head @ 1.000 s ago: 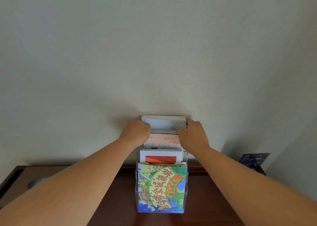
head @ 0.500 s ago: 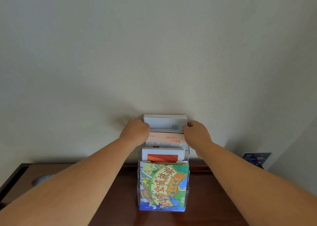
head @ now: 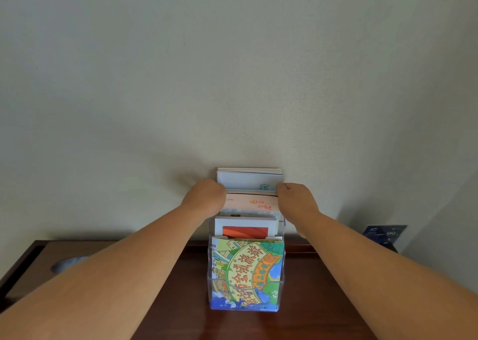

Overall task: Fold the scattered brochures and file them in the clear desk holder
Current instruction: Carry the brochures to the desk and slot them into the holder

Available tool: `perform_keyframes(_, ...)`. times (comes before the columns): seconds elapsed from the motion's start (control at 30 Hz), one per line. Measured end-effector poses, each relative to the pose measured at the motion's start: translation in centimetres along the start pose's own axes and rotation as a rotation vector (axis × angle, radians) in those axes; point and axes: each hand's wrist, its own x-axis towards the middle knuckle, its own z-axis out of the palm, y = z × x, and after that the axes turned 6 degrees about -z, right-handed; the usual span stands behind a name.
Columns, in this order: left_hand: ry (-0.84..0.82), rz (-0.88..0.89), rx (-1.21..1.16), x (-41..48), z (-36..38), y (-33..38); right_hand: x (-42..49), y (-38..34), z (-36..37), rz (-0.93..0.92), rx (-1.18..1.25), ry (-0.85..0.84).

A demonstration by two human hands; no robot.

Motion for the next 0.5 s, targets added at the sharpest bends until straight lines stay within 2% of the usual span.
perform_keyframes(0.13,0.091,0.061,-0.088,-0.6,0.0,-1.3,-0.9,1.0,-0.2,0.032,0.098,0.102)
perform_keyframes(0.23,0.190,0.004,-0.202,-1.4,0.2,-2.8,-2.6,2.3,0.0,0.047,0.127,0.183)
perform_keyframes(0.33,0.160,-0.014,-0.318,-2.1,0.8,-3.4,-4.2,2.9,1.1,0.001,0.145,0.092)
perform_keyframes(0.5,0.031,0.019,-0.267,-2.7,2.3,-3.0,-4.3,1.7,1.9,0.145,0.205,-0.063)
